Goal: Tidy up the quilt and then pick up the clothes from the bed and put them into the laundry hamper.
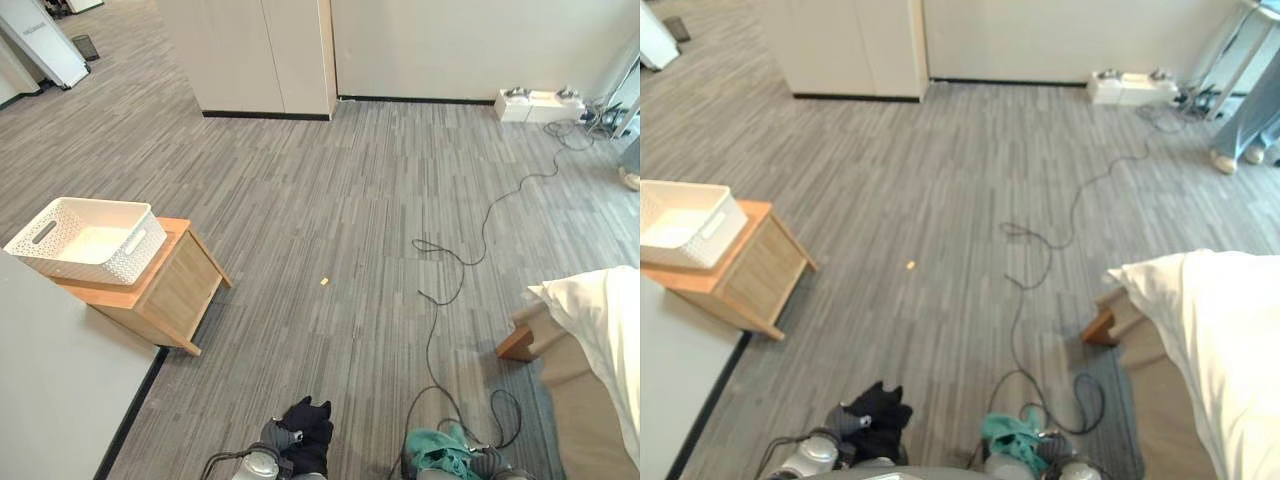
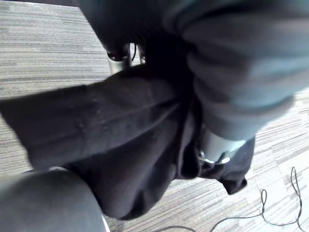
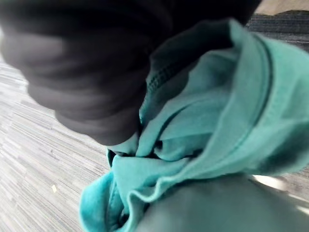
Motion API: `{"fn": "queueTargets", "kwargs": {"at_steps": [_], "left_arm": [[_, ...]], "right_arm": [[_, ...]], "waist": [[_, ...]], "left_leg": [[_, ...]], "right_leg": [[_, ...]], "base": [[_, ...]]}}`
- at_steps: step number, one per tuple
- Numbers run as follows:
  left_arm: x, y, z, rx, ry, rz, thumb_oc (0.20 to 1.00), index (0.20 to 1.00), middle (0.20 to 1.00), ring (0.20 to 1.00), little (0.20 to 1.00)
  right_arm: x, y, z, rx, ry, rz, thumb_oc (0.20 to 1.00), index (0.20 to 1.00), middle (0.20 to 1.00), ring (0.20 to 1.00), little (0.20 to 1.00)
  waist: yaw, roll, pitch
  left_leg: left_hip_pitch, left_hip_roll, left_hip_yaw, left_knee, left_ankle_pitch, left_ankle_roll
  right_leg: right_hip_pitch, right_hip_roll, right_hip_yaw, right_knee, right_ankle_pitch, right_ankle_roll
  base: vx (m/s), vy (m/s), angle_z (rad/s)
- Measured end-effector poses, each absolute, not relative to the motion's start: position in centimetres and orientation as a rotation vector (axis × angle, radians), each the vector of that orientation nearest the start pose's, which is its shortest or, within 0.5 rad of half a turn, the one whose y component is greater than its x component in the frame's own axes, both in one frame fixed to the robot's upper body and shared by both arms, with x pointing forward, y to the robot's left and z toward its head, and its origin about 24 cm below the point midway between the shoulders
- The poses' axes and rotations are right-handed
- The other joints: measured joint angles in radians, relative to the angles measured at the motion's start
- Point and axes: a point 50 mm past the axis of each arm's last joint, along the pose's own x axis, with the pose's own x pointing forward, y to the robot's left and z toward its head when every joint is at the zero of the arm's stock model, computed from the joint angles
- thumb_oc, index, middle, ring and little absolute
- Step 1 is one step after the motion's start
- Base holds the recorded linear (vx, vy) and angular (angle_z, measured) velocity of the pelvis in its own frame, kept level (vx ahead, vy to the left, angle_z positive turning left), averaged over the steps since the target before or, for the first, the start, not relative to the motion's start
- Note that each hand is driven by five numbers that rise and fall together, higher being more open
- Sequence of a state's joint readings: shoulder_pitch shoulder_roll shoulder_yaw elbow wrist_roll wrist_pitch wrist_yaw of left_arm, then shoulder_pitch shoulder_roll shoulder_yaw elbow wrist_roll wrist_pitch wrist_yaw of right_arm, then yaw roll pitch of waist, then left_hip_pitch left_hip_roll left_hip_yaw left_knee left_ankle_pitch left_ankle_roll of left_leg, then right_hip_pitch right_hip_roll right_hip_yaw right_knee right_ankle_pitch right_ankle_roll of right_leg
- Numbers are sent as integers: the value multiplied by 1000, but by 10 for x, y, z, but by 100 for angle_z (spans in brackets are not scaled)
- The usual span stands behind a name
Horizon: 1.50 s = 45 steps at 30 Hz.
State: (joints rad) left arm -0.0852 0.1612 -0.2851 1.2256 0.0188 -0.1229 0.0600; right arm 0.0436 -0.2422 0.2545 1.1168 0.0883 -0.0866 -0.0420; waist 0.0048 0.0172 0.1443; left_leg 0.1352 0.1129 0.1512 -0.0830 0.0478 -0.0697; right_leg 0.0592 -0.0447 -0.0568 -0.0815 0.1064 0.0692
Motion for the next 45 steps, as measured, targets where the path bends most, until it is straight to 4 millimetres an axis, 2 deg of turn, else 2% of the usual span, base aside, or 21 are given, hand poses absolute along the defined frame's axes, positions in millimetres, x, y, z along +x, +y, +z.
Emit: {"fn": "queueTargets", "kwargs": {"at_steps": [5, 8, 9, 11, 12, 13, 14, 16, 20, 22, 23, 24, 26, 30, 31, 32, 35, 37, 39, 41, 45], "left_arm": [[124, 191, -159, 351, 1059, -110, 200, 200, 200, 200, 200], [129, 222, -152, 407, 1055, -42, 200, 200, 200, 200, 200], [125, 223, -154, 414, 1077, -40, 200, 200, 200, 200, 200], [126, 224, -154, 374, 1075, -4, 200, 200, 200, 200, 200], [123, 214, -157, 341, 1085, -9, 200, 200, 200, 200, 200], [128, 210, -156, 321, 1065, -6, 200, 200, 200, 200, 200], [137, 212, -152, 312, 1035, -5, 200, 200, 200, 200, 200], [133, 207, -154, 297, 1044, -5, 200, 200, 200, 200, 200], [125, 222, -155, 310, 1099, 37, 200, 200, 200, 200, 200], [118, 230, -156, 324, 1124, 57, 200, 200, 200, 200, 200], [111, 218, -160, 315, 1138, 15, 200, 200, 200, 200, 200], [113, 223, -159, 365, 1141, -9, 200, 200, 200, 200, 200], [115, 225, -157, 398, 1131, -29, 200, 200, 200, 200, 200], [139, 208, -152, 403, 1044, -85, 200, 200, 200, 200, 200], [148, 202, -149, 389, 1013, -86, 200, 200, 200, 200, 200], [160, 195, -145, 383, 976, -99, 200, 200, 200, 200, 200], [156, 191, -147, 395, 969, -127, 200, 200, 200, 200, 200], [139, 195, -153, 382, 1021, -111, 200, 200, 200, 200, 200], [149, 185, -150, 318, 974, -89, 200, 200, 200, 200, 200], [160, 184, -145, 316, 926, -86, 200, 200, 200, 200, 200], [161, 186, -144, 305, 920, -62, 200, 200, 200, 200, 200]], "right_arm": [[102, -214, -157, -278, 1082, 19, 200, 200, 200, 200, 200], [112, -205, -156, -253, 1051, 26, 200, 200, 200, 200, 200], [110, -207, -156, -259, 1055, 23, 200, 200, 200, 200, 200], [111, -210, -155, -264, 1056, 19, 200, 200, 200, 200, 200], [121, -219, -151, -294, 1035, 16, 200, 200, 200, 200, 200], [127, -225, -148, -302, 1017, 3, 200, 200, 200, 200, 200], [131, -220, -146, -293, 1001, 13, 200, 200, 200, 200, 200], [131, -223, -145, -313, 997, 20, 200, 200, 200, 200, 200], [123, -195, -151, -296, 1000, 112, 200, 200, 200, 200, 200], [114, -186, -154, -280, 1009, 138, 200, 200, 200, 200, 200], [122, -194, -150, -294, 983, 123, 200, 200, 200, 200, 200], [125, -186, -149, -267, 970, 129, 200, 200, 200, 200, 200], [132, -182, -145, -261, 930, 141, 200, 200, 200, 200, 200], [150, -185, -135, -237, 852, 120, 200, 200, 200, 200, 200], [151, -187, -134, -241, 842, 127, 200, 200, 200, 200, 200], [149, -196, -132, -258, 834, 116, 200, 200, 200, 200, 200], [145, -201, -136, -266, 872, 104, 200, 200, 200, 200, 200], [146, -196, -139, -246, 893, 105, 200, 200, 200, 200, 200], [139, -203, -140, -242, 907, 86, 200, 200, 200, 200, 200], [141, -205, -139, -249, 902, 75, 200, 200, 200, 200, 200], [170, -204, -127, -292, 828, 107, 200, 200, 200, 200, 200]], "waist": [[7, -9, -8], [49, -99, 15], [44, -110, 16], [63, -109, 13], [82, -54, 9], [86, -26, 21], [67, -50, 43], [68, -13, 34], [94, -102, 1], [96, -140, -25], [63, -63, -16], [35, -96, -14], [23, -98, -10], [-13, -47, 18], [-32, -36, 19], [-37, -25, 21], [-34, -20, 21], [-42, -37, 26], [-7, -69, 40], [25, -96, 45], [52, -63, 43]], "left_leg": [[-26, 11, 16, 105, -6, -32], [-310, 6, -62, 639, 45, -110], [-343, 17, -56, 703, 38, -96], [-368, 2, 56, 618, 17, -75], [-377, 12, 93, 455, 6, -60], [-375, 7, 96, 368, 5, -62], [-374, -49, 137, 272, 11, -47], [-351, -44, 187, 104, 25, -32], [-363, -74, 185, 216, 28, 34], [-271, -110, 217, 269, -47, 103], [-175, -66, 203, 165, -64, 154], [-140, -115, 170, 132, -63, 162], [-78, -148, 142, 80, -48, 163], [-3, -161, 4, 17, -51, 130], [9, -163, -65, 14, -81, 80], [-8, -167, -84, 17, -91, 98], [90, -158, -87, 3, -107, 68], [34, -131, -80, 265, -152, 15], [-255, -70, -52, 843, -23, -2], [-367, -34, 16, 931, -62, 15], [-398, -38, 149, 429, -13, 21]], "right_leg": [[-13, 8, 10, 48, -32, -34], [-157, -23, -59, 386, -209, -142], [-146, -23, -72, 375, -217, -136], [-125, -23, -41, 246, -219, -132], [-82, 34, -29, 170, -225, -95], [-88, 51, -43, 284, -247, -95], [16, 22, -29, 185, -219, -132], [68, 57, -62, 94, -225, -117], [82, 44, -119, 121, -253, -140], [37, 29, -113, 301, -309, -15], [-79, 43, -128, 604, -355, 84], [-196, -21, -80, 870, -347, 112], [-282, -63, -36, 985, -344, 117], [-340, -14, 39, 696, -353, 88], [-347, -4, 89, 480, -321, 71], [-361, -31, 113, 317, -245, 96], [-310, -47, 98, 204, -61, 76], [-240, -53, 59, 225, -32, 46], [-131, -55, -22, 160, -30, -65], [-82, -39, -10, 143, -10, -141], [21, 14, -8, 16, -94, -48]], "base": [[15, -163, -14], [155, -219, -23], [313, -53, -13], [374, 59, -38], [315, 77, -59], [528, 109, -22], [569, 91, 16], [655, 77, 20], [465, 31, 10], [500, 95, 9], [574, 83, 43], [760, 81, 73], [543, -43, 65], [484, -189, 104], [703, -312, 146], [395, -146, 147], [561, -316, 48], [329, -348, 38], [387, -339, 81], [389, -111, 27], [542, 53, -49]]}}
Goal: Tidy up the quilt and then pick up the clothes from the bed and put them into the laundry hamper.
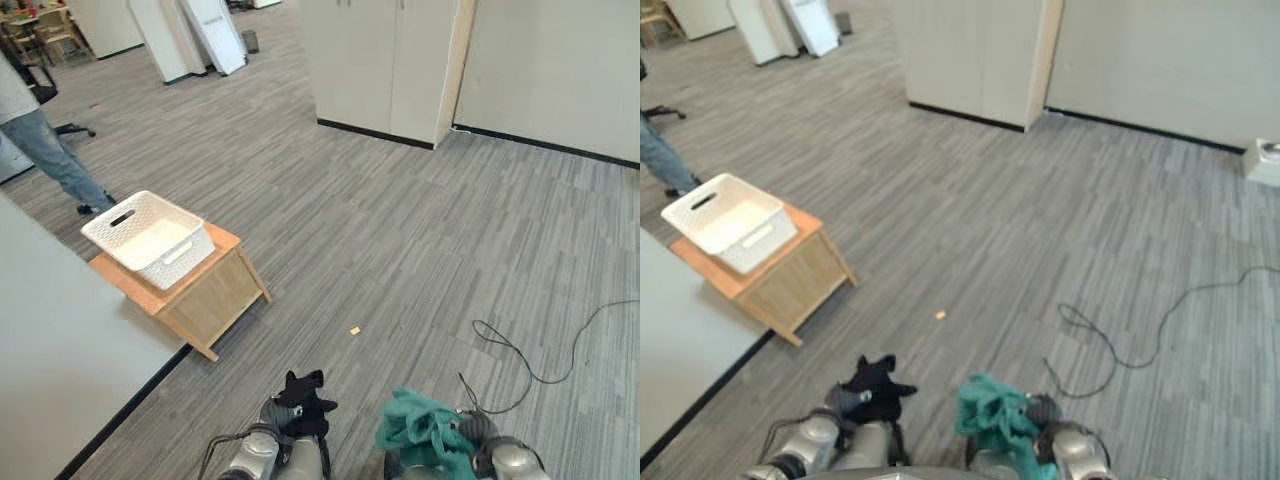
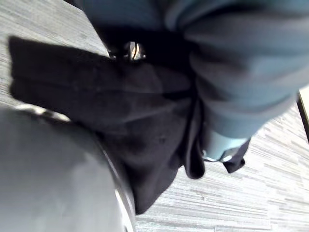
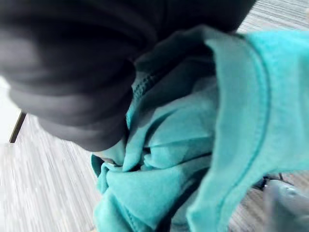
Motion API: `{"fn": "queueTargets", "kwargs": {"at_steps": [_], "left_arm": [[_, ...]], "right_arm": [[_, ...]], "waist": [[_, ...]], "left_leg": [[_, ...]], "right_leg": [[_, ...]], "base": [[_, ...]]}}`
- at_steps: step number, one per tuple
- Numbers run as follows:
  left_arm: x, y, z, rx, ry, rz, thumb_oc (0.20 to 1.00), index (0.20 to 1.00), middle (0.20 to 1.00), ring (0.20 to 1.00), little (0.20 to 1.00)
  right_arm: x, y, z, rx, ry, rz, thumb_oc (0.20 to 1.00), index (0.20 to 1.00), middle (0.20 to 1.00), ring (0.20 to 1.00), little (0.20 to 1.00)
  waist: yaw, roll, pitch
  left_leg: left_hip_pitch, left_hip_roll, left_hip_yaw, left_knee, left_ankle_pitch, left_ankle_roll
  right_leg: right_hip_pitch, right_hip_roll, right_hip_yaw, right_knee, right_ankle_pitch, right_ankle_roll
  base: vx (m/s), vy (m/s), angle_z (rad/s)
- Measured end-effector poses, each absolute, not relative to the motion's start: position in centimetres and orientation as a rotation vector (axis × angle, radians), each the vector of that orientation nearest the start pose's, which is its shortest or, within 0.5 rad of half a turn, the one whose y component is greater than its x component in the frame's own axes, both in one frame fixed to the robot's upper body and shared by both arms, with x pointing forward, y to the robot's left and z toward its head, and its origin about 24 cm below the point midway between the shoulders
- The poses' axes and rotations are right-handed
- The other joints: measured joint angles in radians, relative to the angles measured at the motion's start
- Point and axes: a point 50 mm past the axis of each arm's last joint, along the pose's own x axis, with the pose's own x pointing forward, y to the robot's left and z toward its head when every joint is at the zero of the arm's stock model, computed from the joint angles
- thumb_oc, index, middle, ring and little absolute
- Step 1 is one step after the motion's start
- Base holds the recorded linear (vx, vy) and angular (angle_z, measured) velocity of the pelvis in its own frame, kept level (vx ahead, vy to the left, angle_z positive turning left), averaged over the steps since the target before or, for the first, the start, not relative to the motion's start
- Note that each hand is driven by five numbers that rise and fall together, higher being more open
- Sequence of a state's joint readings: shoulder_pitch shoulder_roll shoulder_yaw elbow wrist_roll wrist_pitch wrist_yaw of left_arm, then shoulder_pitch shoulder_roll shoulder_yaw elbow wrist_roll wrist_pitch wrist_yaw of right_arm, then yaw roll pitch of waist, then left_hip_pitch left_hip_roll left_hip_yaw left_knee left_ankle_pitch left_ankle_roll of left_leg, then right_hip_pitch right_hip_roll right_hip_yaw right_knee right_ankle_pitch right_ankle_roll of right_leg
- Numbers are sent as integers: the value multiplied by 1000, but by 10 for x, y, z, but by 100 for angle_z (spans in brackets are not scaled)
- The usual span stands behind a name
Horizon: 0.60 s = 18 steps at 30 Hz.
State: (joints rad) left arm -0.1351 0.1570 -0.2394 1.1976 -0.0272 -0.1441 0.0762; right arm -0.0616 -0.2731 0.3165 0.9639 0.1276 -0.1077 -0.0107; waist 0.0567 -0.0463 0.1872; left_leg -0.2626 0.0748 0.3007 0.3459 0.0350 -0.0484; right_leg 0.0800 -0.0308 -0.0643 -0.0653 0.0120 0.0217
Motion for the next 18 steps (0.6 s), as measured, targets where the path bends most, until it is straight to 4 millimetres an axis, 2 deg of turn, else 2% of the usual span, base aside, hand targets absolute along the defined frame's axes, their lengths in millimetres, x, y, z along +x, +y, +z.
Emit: {"fn": "queueTargets", "kwargs": {"at_steps": [1, 2, 3, 4, 5, 6, 7, 8, 9, 10, 11, 12, 13, 14, 15, 16, 17, 18], "left_arm": [[161, 189, -144, 294, 920, -44, 200, 200, 200, 200, 200], [156, 189, -147, 291, 947, -43, 200, 200, 200, 200, 200], [152, 190, -149, 288, 970, -36, 200, 200, 200, 200, 200], [148, 193, -150, 291, 985, -34, 200, 200, 200, 200, 200], [149, 195, -150, 292, 983, -27, 200, 200, 200, 200, 200], [150, 198, -148, 288, 977, -17, 200, 200, 200, 200, 200], [147, 202, -149, 290, 993, -6, 200, 200, 200, 200, 200], [145, 202, -151, 288, 1009, -8, 200, 200, 200, 200, 200], [139, 195, -154, 287, 1030, -29, 200, 200, 200, 200, 200], [132, 191, -157, 290, 1048, -49, 200, 200, 200, 200, 200], [118, 201, -160, 303, 1087, -46, 200, 200, 200, 200, 200], [110, 217, -160, 333, 1123, -19, 200, 200, 200, 200, 200], [110, 224, -159, 340, 1134, -3, 200, 200, 200, 200, 200], [120, 220, -157, 345, 1115, -18, 200, 200, 200, 200, 200], [131, 218, -154, 363, 1096, -34, 200, 200, 200, 200, 200], [136, 208, -154, 343, 1077, -54, 200, 200, 200, 200, 200], [142, 206, -152, 342, 1046, -57, 200, 200, 200, 200, 200], [141, 207, -151, 343, 1041, -55, 200, 200, 200, 200, 200]], "right_arm": [[173, -200, -126, -295, 817, 127, 200, 200, 200, 200, 200], [169, -199, -129, -299, 832, 138, 200, 200, 200, 200, 200], [160, -200, -132, -296, 856, 136, 200, 200, 200, 200, 200], [142, -201, -140, -299, 907, 140, 200, 200, 200, 200, 200], [134, -201, -143, -304, 938, 144, 200, 200, 200, 200, 200], [133, -201, -144, -302, 945, 146, 200, 200, 200, 200, 200], [125, -200, -148, -295, 977, 142, 200, 200, 200, 200, 200], [121, -202, -150, -297, 997, 137, 200, 200, 200, 200, 200], [115, -207, -152, -308, 1023, 130, 200, 200, 200, 200, 200], [109, -212, -153, -316, 1036, 125, 200, 200, 200, 200, 200], [102, -203, -156, -291, 1051, 130, 200, 200, 200, 200, 200], [106, -196, -154, -276, 1023, 145, 200, 200, 200, 200, 200], [109, -194, -152, -267, 999, 147, 200, 200, 200, 200, 200], [118, -196, -148, -272, 972, 140, 200, 200, 200, 200, 200], [124, -195, -145, -270, 946, 145, 200, 200, 200, 200, 200], [142, -199, -136, -294, 873, 152, 200, 200, 200, 200, 200], [143, -202, -134, -297, 870, 147, 200, 200, 200, 200, 200], [143, -199, -135, -298, 869, 161, 200, 200, 200, 200, 200]], "waist": [[4, -5, 2], [-9, 17, 7], [-23, 19, 4], [-27, 3, -2], [-24, -15, -18], [-10, -17, -24], [-23, -50, -40], [-23, -41, -45], [-24, -1, -49], [-26, 46, -61], [-1, 50, -77], [-29, 5, -87], [-35, -13, -80], [-47, -7, -72], [-63, 22, -42], [-95, 60, -14], [-82, 56, -5], [-78, 55, 0]], "left_leg": [[12, 2, 47, -112, 24, -14], [38, 24, 102, -263, 70, -17], [52, 25, 153, -324, 77, -23], [60, 16, 211, -395, 86, -13], [51, 13, 240, -402, 92, -3], [58, -4, 255, -394, 92, 6], [69, -57, 257, -388, 80, 74], [94, -86, 243, -364, 72, 117], [141, -122, 215, -352, 53, 191], [192, -111, 203, -376, 50, 243], [289, -126, 165, -405, 7, 245], [301, -156, 110, -390, 4, 251], [321, -175, 90, -390, -9, 253], [338, -182, 17, -393, -26, 246], [337, -158, -30, -372, -36, 227], [363, -123, -102, -399, -17, 215], [391, -131, -103, -412, -32, 202], [392, -130, -123, -412, -39, 190]], "right_leg": [[16, -2, -31, -18, 40, 29], [51, 38, -90, -20, 36, -29], [78, 54, -122, -18, 7, -36], [118, 72, -166, -18, -28, -32], [125, 80, -175, -18, -43, -31], [142, 83, -177, -17, -64, -15], [170, 75, -189, -6, -90, 22], [171, 81, -189, 44, -103, 34], [119, 95, -173, 241, -150, 84], [59, 115, -171, 429, -188, 138], [-34, 50, -185, 757, -224, 153], [-85, -12, -147, 885, -226, 152], [-128, -57, -103, 970, -224, 155], [-210, -77, -53, 1018, -231, 146], [-241, -40, -20, 999, -265, 116], [-266, 4, 2, 836, -274, 99], [-319, 2, 8, 809, -265, 119], [-337, -14, 11, 751, -265, 117]], "base": [[638, 109, -51], [575, 83, 9], [637, 114, 71], [558, 87, 81], [424, 88, 60], [542, 127, 46], [548, 167, 47], [676, 187, 61], [501, 142, 38], [460, 115, -3], [329, 94, 19], [352, 72, 40], [541, 15, 107], [542, 15, 113], [685, -73, 188], [505, -106, 164], [664, -158, 130], [499, -146, 100]]}}
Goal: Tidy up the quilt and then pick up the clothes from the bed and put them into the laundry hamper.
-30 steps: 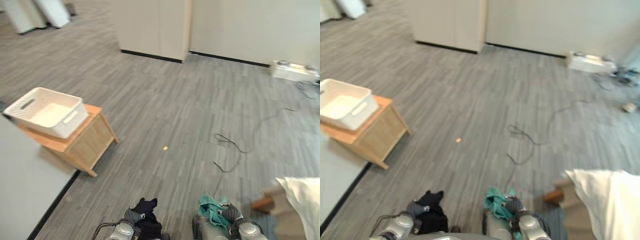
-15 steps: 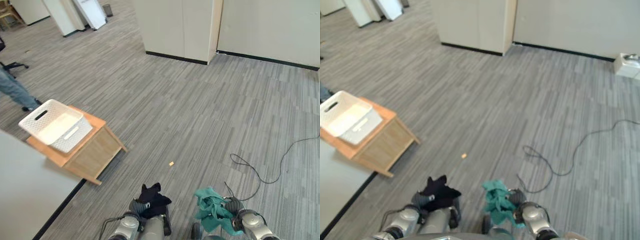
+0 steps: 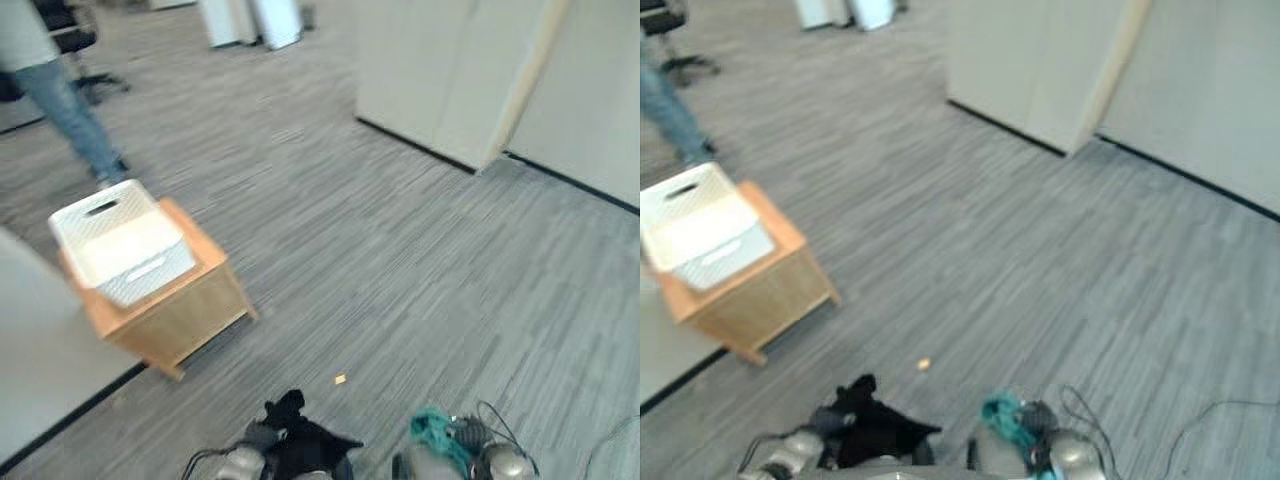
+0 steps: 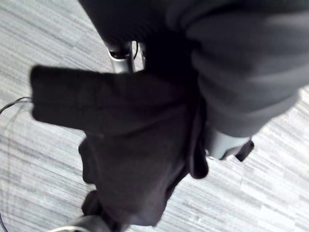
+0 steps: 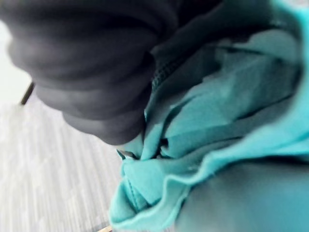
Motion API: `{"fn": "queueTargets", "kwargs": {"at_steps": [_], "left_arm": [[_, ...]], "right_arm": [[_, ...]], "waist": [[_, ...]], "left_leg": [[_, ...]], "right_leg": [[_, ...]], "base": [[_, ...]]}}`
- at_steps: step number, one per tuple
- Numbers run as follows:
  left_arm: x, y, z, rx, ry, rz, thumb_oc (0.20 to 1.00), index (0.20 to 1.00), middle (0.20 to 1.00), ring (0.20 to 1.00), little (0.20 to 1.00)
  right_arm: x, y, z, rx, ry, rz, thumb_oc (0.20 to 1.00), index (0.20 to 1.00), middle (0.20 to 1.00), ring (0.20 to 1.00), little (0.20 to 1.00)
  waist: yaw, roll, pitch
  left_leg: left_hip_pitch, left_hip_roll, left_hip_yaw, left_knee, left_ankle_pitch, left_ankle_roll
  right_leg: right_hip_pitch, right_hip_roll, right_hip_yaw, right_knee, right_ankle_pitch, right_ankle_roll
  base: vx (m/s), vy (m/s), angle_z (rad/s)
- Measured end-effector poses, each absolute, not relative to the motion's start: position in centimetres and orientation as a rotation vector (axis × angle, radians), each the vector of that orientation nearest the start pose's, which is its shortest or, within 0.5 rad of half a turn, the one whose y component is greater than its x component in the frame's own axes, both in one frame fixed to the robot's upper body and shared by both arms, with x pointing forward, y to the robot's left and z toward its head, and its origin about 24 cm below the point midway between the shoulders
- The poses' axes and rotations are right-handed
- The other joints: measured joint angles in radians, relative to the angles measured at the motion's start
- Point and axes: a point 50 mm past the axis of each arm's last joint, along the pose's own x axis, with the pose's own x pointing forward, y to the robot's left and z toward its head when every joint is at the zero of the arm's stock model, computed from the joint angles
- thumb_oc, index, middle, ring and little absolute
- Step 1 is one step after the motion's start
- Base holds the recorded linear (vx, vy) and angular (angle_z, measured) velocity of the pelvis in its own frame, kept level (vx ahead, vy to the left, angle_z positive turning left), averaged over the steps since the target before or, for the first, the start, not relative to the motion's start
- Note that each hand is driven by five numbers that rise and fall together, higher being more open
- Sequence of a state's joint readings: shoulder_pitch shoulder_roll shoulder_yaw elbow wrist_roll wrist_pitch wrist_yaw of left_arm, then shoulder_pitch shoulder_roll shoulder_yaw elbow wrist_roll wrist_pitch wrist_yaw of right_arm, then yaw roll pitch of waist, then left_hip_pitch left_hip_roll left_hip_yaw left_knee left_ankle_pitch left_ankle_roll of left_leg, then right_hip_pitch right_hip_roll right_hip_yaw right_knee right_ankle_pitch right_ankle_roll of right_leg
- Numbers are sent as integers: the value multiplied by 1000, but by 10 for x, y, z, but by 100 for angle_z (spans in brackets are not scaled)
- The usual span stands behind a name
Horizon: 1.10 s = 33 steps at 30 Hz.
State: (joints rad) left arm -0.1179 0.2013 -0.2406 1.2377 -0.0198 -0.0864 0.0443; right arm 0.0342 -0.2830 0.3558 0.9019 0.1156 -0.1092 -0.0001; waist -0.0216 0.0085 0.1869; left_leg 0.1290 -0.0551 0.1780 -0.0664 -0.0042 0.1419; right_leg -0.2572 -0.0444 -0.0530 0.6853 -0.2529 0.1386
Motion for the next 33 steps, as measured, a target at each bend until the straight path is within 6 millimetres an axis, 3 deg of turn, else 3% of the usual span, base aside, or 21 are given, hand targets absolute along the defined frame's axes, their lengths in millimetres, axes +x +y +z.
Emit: {"fn": "queueTargets", "kwargs": {"at_steps": [2, 3, 4, 5, 7, 8, 9, 10, 12, 13, 14, 15, 20, 21, 23, 25, 26, 27, 30, 32, 33], "left_arm": [[141, 204, -152, 357, 1045, -64, 200, 200, 200, 200, 200], [140, 204, -153, 362, 1052, -66, 200, 200, 200, 200, 200], [138, 205, -153, 366, 1055, -60, 200, 200, 200, 200, 200], [136, 204, -154, 369, 1059, -60, 200, 200, 200, 200, 200], [128, 200, -157, 351, 1081, -65, 200, 200, 200, 200, 200], [117, 194, -161, 322, 1103, -65, 200, 200, 200, 200, 200], [123, 192, -160, 303, 1081, -58, 200, 200, 200, 200, 200], [125, 194, -159, 272, 1068, -26, 200, 200, 200, 200, 200], [135, 197, -156, 232, 1042, 24, 200, 200, 200, 200, 200], [137, 198, -155, 226, 1039, 36, 200, 200, 200, 200, 200], [143, 202, -152, 218, 1020, 54, 200, 200, 200, 200, 200], [148, 203, -150, 211, 1001, 63, 200, 200, 200, 200, 200], [140, 207, -152, 208, 1020, 81, 200, 200, 200, 200, 200], [135, 209, -153, 205, 1041, 89, 200, 200, 200, 200, 200], [129, 216, -155, 222, 1068, 97, 200, 200, 200, 200, 200], [112, 227, -158, 244, 1132, 117, 200, 200, 200, 200, 200], [96, 225, -163, 251, 1180, 102, 200, 200, 200, 200, 200], [82, 220, -167, 267, 1216, 68, 200, 200, 200, 200, 200], [73, 236, -165, 361, 1257, 40, 200, 200, 200, 200, 200], [75, 233, -165, 373, 1249, 17, 200, 200, 200, 200, 200], [89, 230, -163, 387, 1199, -8, 200, 200, 200, 200, 200]], "right_arm": [[144, -199, -134, -287, 861, 151, 200, 200, 200, 200, 200], [143, -199, -135, -274, 867, 140, 200, 200, 200, 200, 200], [143, -198, -136, -253, 870, 125, 200, 200, 200, 200, 200], [143, -197, -136, -249, 873, 125, 200, 200, 200, 200, 200], [138, -199, -138, -250, 895, 122, 200, 200, 200, 200, 200], [138, -204, -139, -255, 907, 109, 200, 200, 200, 200, 200], [135, -204, -139, -251, 916, 106, 200, 200, 200, 200, 200], [139, -203, -137, -243, 899, 114, 200, 200, 200, 200, 200], [142, -203, -135, -241, 881, 122, 200, 200, 200, 200, 200], [146, -203, -133, -245, 870, 122, 200, 200, 200, 200, 200], [148, -201, -132, -247, 862, 124, 200, 200, 200, 200, 200], [151, -202, -131, -252, 857, 123, 200, 200, 200, 200, 200], [156, -208, -128, -294, 844, 136, 200, 200, 200, 200, 200], [150, -210, -130, -295, 862, 130, 200, 200, 200, 200, 200], [135, -210, -136, -289, 903, 117, 200, 200, 200, 200, 200], [115, -207, -147, -265, 982, 105, 200, 200, 200, 200, 200], [104, -213, -149, -277, 1010, 92, 200, 200, 200, 200, 200], [104, -220, -148, -286, 1014, 74, 200, 200, 200, 200, 200], [124, -208, -141, -236, 924, 57, 200, 200, 200, 200, 200], [128, -208, -140, -236, 915, 58, 200, 200, 200, 200, 200], [128, -206, -140, -227, 914, 54, 200, 200, 200, 200, 200]], "waist": [[-7, -27, -6], [-10, -34, -14], [-20, -39, -23], [-20, -33, -21], [-31, -15, -19], [-22, 2, -24], [-35, -16, -23], [-13, -39, -20], [20, -66, -12], [32, -80, -8], [43, -96, -4], [51, -106, 1], [52, -52, 8], [41, -38, 8], [55, -43, -1], [46, -84, -14], [29, -40, -28], [19, 18, -22], [-5, -53, -11], [-5, -55, -10], [-3, -54, -9]], "left_leg": [[34, -6, -106, -17, -35, -31], [32, -2, -128, -18, -40, -34], [44, 17, -156, -18, -47, -46], [53, 31, -169, -19, -53, -52], [98, 72, -185, -13, -44, -124], [96, 94, -166, 28, -30, -158], [73, 93, -162, 100, -39, -178], [-25, 91, -174, 316, -55, -214], [-175, 100, -159, 600, 17, -282], [-215, 115, -129, 671, 64, -279], [-303, 166, -10, 783, 53, -261], [-322, 172, 40, 740, 41, -248], [-316, 165, 225, 170, 93, -242], [-299, 174, 311, 78, 93, -239], [-277, 163, 279, 33, 122, -199], [-239, 118, 294, 175, 42, -131], [-172, 118, 289, 167, 8, -113], [-78, 123, 276, 76, -5, -39], [-20, 49, 278, 53, -21, -61], [-3, 38, 277, 44, -21, -60], [13, 31, 267, 36, -40, -89]], "right_leg": [[3, -58, 77, -431, 77, 15], [7, -62, 117, -491, 128, 48], [48, -65, 117, -575, 240, 54], [71, -54, 115, -602, 286, 45], [177, -32, 71, -682, 414, -28], [225, -16, 40, -690, 384, -71], [245, -25, 23, -700, 388, -83], [285, -37, -13, -727, 366, -104], [335, -37, -48, -752, 351, -136], [355, -35, -57, -763, 343, -155], [366, -35, -74, -772, 326, -179], [366, -42, -79, -772, 325, -180], [375, 17, -134, -773, 289, -181], [385, 49, -175, -772, 268, -177], [415, 76, -193, -772, 236, -187], [450, 40, -234, -704, 176, -36], [342, 44, -220, -447, 159, 23], [194, 15, -220, -98, 112, 69], [4, -139, -134, 162, 113, 67], [6, -178, -158, 67, 111, 61], [13, -197, -181, -72, 107, 54]], "base": [[568, -180, 149], [596, -206, 140], [545, -216, 93], [546, -256, 102], [464, -299, 82], [339, -304, 68], [271, -352, 80], [240, -337, 60], [359, -329, 58], [381, -210, 62], [438, -82, 38], [361, 43, 28], [524, 87, 17], [502, 90, 66], [457, 99, 43], [341, 54, 39], [331, 48, 39], [399, 43, 27], [334, -33, 20], [399, -178, 35], [194, -152, 50]]}}
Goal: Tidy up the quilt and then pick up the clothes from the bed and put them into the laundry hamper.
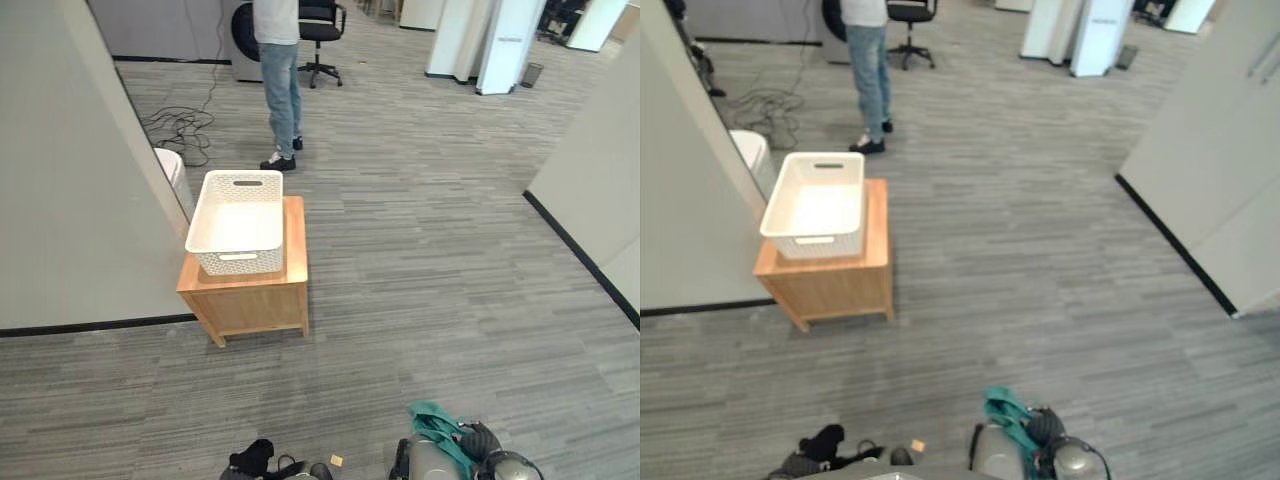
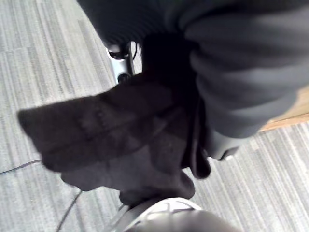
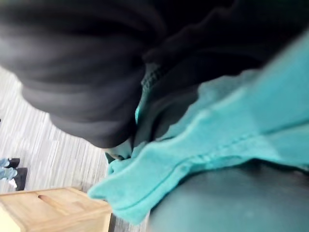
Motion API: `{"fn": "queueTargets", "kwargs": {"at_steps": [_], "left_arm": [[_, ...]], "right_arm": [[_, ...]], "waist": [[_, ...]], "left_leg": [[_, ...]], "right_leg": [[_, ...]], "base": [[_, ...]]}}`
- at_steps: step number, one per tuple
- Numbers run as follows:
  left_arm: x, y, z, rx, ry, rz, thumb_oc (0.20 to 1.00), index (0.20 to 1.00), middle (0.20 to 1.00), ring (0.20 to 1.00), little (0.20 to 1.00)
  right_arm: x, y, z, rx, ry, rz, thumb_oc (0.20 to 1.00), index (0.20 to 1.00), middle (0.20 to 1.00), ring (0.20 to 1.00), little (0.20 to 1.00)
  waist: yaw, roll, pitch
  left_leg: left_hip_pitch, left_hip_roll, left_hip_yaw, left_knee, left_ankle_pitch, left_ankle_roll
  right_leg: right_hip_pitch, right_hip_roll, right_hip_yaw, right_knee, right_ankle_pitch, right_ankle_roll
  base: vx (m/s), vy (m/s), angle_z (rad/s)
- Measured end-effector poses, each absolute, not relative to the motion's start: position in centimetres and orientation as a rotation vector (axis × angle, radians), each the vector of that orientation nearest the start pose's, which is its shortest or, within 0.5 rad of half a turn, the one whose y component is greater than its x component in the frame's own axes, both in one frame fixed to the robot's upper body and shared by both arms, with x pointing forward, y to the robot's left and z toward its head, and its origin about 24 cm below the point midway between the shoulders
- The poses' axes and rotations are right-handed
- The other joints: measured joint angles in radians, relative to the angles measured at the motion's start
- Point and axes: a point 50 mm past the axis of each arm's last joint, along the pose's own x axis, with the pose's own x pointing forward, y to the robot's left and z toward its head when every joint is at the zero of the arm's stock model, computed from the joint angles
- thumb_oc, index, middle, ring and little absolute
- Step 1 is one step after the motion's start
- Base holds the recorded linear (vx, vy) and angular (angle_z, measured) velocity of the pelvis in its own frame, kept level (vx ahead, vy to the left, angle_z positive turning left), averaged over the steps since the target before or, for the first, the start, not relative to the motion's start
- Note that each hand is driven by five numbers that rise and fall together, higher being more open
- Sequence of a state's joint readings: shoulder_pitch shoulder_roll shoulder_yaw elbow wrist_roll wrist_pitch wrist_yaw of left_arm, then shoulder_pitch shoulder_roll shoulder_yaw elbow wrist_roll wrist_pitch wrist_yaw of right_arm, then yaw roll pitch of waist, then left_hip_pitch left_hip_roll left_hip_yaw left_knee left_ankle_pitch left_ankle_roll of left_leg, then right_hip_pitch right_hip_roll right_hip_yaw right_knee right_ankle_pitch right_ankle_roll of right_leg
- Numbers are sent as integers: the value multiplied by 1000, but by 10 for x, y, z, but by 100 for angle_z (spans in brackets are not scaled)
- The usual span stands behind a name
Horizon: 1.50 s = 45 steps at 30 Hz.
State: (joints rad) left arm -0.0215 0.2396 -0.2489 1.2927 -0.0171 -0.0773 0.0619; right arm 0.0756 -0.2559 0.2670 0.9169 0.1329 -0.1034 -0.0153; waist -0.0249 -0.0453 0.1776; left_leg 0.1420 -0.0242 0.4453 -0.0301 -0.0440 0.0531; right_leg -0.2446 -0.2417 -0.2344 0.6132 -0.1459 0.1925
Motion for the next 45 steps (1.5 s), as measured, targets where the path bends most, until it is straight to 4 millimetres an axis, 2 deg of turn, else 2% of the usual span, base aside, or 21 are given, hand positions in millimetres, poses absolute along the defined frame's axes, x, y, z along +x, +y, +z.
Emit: {"fn": "queueTargets", "kwargs": {"at_steps": [3, 5, 10, 11, 14, 17, 20, 22, 23, 24, 25, 26, 28, 29, 31, 33, 37, 40, 41, 43, 45], "left_arm": [[104, 229, -159, 386, 1143, -10, 200, 200, 200, 200, 200], [113, 228, -157, 385, 1123, -7, 200, 200, 200, 200, 200], [82, 232, -163, 389, 1207, -2, 200, 200, 200, 200, 200], [65, 229, -167, 372, 1250, 3, 200, 200, 200, 200, 200], [45, 219, -172, 329, 1301, 0, 200, 200, 200, 200, 200], [54, 225, -170, 329, 1287, 54, 200, 200, 200, 200, 200], [60, 225, -169, 332, 1268, 53, 200, 200, 200, 200, 200], [63, 227, -168, 338, 1258, 53, 200, 200, 200, 200, 200], [58, 224, -170, 335, 1286, 41, 200, 200, 200, 200, 200], [61, 224, -170, 340, 1282, 35, 200, 200, 200, 200, 200], [71, 226, -168, 346, 1262, 26, 200, 200, 200, 200, 200], [71, 227, -168, 335, 1262, 33, 200, 200, 200, 200, 200], [53, 223, -171, 317, 1316, 27, 200, 200, 200, 200, 200], [48, 214, -174, 306, 1332, -12, 200, 200, 200, 200, 200], [50, 227, -171, 349, 1341, -6, 200, 200, 200, 200, 200], [61, 235, -168, 402, 1317, -21, 200, 200, 200, 200, 200], [83, 229, -165, 413, 1236, -49, 200, 200, 200, 200, 200], [104, 224, -161, 444, 1176, -78, 200, 200, 200, 200, 200], [106, 221, -161, 445, 1172, -89, 200, 200, 200, 200, 200], [100, 227, -162, 463, 1192, -83, 200, 200, 200, 200, 200], [88, 219, -166, 436, 1219, -92, 200, 200, 200, 200, 200]], "right_arm": [[133, -202, -140, -209, 901, 60, 200, 200, 200, 200, 200], [132, -204, -140, -190, 906, 35, 200, 200, 200, 200, 200], [129, -199, -141, -169, 911, 49, 200, 200, 200, 200, 200], [124, -202, -143, -153, 933, 35, 200, 200, 200, 200, 200], [122, -215, -141, -126, 940, -9, 200, 200, 200, 200, 200], [136, -213, -135, -133, 890, 17, 200, 200, 200, 200, 200], [145, -213, -134, -168, 887, 39, 200, 200, 200, 200, 200], [149, -212, -135, -193, 899, 61, 200, 200, 200, 200, 200], [144, -206, -140, -192, 924, 77, 200, 200, 200, 200, 200], [141, -206, -141, -195, 941, 82, 200, 200, 200, 200, 200], [131, -205, -146, -201, 977, 91, 200, 200, 200, 200, 200], [130, -204, -146, -195, 979, 91, 200, 200, 200, 200, 200], [112, -204, -154, -191, 1042, 85, 200, 200, 200, 200, 200], [109, -212, -153, -205, 1052, 69, 200, 200, 200, 200, 200], [114, -210, -151, -204, 1030, 79, 200, 200, 200, 200, 200], [110, -211, -152, -192, 1039, 64, 200, 200, 200, 200, 200], [103, -211, -154, -171, 1050, 42, 200, 200, 200, 200, 200], [100, -214, -155, -173, 1065, 34, 200, 200, 200, 200, 200], [106, -219, -154, -182, 1072, 13, 200, 200, 200, 200, 200], [105, -216, -155, -165, 1072, 9, 200, 200, 200, 200, 200], [92, -221, -158, -156, 1114, -21, 200, 200, 200, 200, 200]], "waist": [[-1, -1, 1], [-14, -12, -9], [-27, -8, -18], [-26, 16, -32], [-13, 66, -58], [29, 5, -24], [82, -52, -18], [96, -42, -10], [67, -25, -21], [56, -26, -20], [54, -25, -19], [53, -23, -15], [38, 11, -48], [28, 58, -49], [9, 0, -38], [-5, -15, -35], [-6, -5, -36], [-1, 16, -26], [-7, 35, -32], [-28, 19, -32], [-43, 34, -31]], "left_leg": [[23, -25, -31, -23, 0, 0], [22, -51, -99, -25, -13, -3], [111, -9, -102, -39, -31, -62], [131, 39, -98, -36, -49, -107], [116, 157, -106, 69, -32, -152], [-127, 251, -234, 555, 73, -147], [-235, 75, -337, 526, -22, -158], [-234, 46, -299, 397, 2, -126], [-234, 96, -115, 282, 5, -131], [-227, 105, -40, 222, 21, -130], [-245, 94, 60, 209, 15, -123], [-245, 97, 97, 278, -26, -61], [-169, 84, 106, 267, -91, -24], [-122, 122, 73, 191, -90, 16], [-115, 92, 42, 199, -86, 18], [-102, 76, -41, 177, -69, 17], [-108, 52, -202, 80, 18, 21], [-118, 56, -311, 30, 52, 23], [-119, 73, -359, -21, 99, -12], [-103, 69, -377, -51, 98, -29], [-28, 123, -340, -53, 64, -60]], "right_leg": [[49, -7, 47, -309, 35, 4], [89, -40, 181, -520, 117, 37], [166, -72, 177, -641, 254, 42], [185, -29, 178, -622, 312, 26], [194, 83, 154, -586, 264, -57], [198, 120, 127, -514, 195, -166], [238, 111, 173, -600, 193, -186], [253, 134, 164, -630, 221, -181], [321, 182, 100, -702, 214, -205], [317, 188, 68, -704, 210, -206], [316, 211, 57, -703, 201, -201], [333, 217, 54, -702, 195, -190], [364, 250, -14, -634, 115, 17], [260, 260, -60, -333, 26, 46], [67, 155, -57, 75, -24, 48], [-17, 122, 56, 212, -19, 58], [114, 101, 139, -233, -37, 7], [200, 134, 205, -535, 58, -20], [219, 140, 265, -668, 130, -16], [271, 75, 234, -706, 191, -8], [338, 103, 175, -702, 252, -60]], "base": [[492, -428, 48], [336, -310, 54], [368, -400, 4], [166, -234, -8], [255, -558, -8], [339, -390, 1], [327, -151, -27], [506, -86, -23], [331, -45, 33], [525, 51, 55], [379, 16, 27], [550, 44, 6], [388, 1, -17], [405, 21, -30], [356, -8, 24], [285, -95, 99], [385, -246, 128], [463, -415, 123], [481, -375, 72], [439, -384, 96], [383, -435, 78]]}}
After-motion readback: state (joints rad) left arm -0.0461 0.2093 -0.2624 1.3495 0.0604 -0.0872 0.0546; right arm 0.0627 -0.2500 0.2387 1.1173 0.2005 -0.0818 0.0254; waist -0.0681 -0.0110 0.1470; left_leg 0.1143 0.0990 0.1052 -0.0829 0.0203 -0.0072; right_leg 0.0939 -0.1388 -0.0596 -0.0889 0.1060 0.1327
